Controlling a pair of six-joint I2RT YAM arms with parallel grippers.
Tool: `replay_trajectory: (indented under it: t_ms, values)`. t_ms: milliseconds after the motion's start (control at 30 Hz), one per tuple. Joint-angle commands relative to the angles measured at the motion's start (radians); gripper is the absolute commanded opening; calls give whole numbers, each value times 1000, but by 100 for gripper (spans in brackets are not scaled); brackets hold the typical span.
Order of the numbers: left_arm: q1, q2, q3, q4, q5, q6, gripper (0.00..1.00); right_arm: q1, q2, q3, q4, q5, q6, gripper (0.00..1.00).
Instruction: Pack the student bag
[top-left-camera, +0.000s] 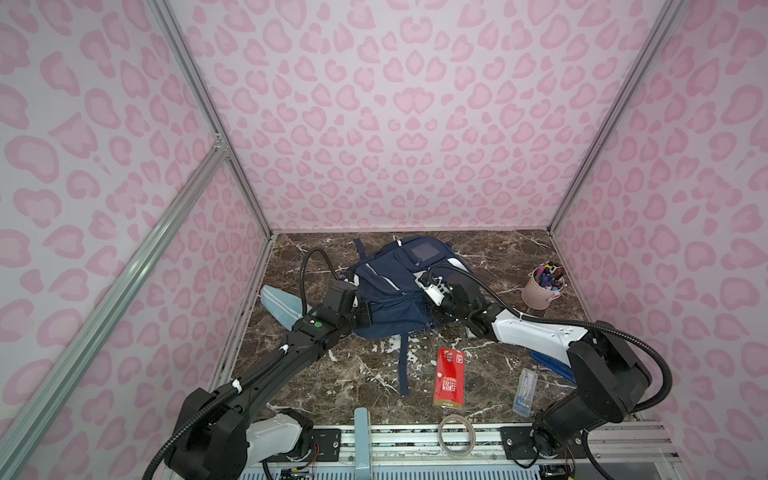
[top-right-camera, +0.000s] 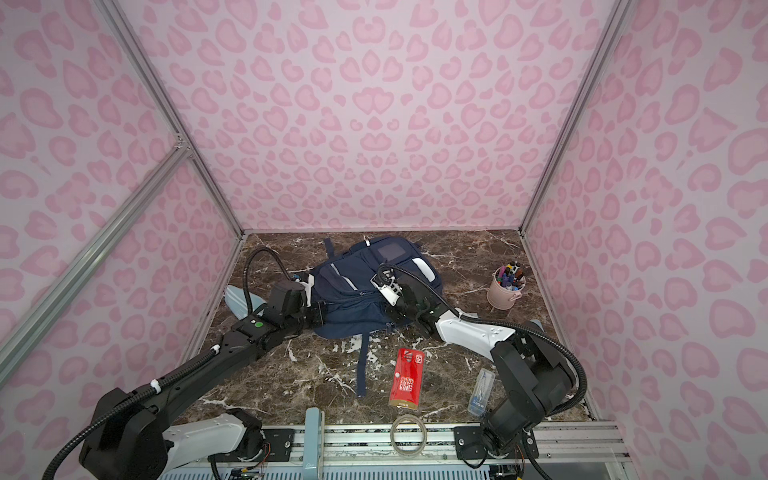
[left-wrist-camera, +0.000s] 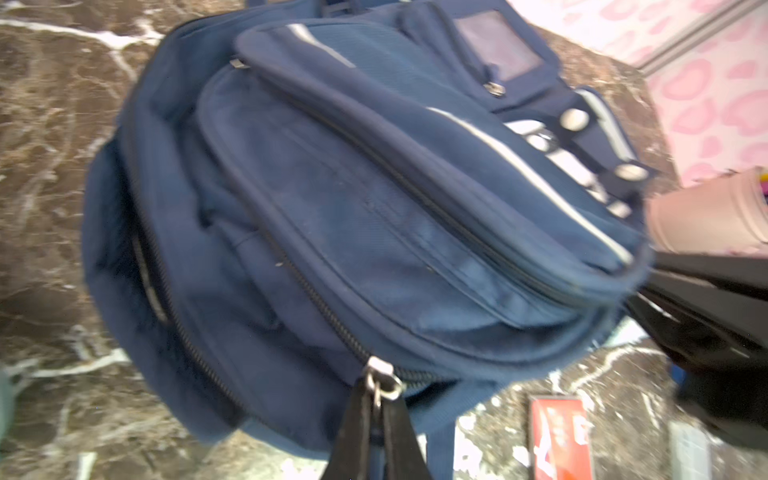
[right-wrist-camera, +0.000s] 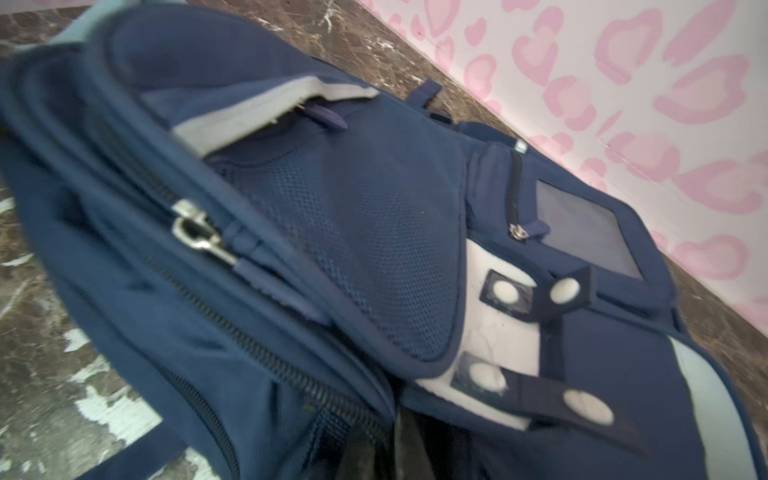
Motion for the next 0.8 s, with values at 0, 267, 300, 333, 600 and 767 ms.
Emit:
replay_trajectory:
  t_ms: [0, 267, 300, 333, 600, 767]
  values:
    - [-70, -21, 23, -25, 36, -45, 3, 17, -55, -43, 97, 55, 88, 55]
    - [-172, 4, 64, -18, 58, -75, 3, 210, -238, -241, 284, 72, -60, 98]
    - [-178, 9, 69, -20, 60, -75, 3, 236, -226, -233, 292, 99, -96, 96]
    - [-183, 12, 73, -22, 62, -75, 3, 257, -207, -222, 310, 126, -127, 93]
    - [-190, -7, 76, -38, 66, -75, 3, 290, -31, -97, 200, 143, -223, 44]
    - [-174, -6, 63, -47, 62, -75, 3, 287, -30, -114, 179, 158, -254, 0]
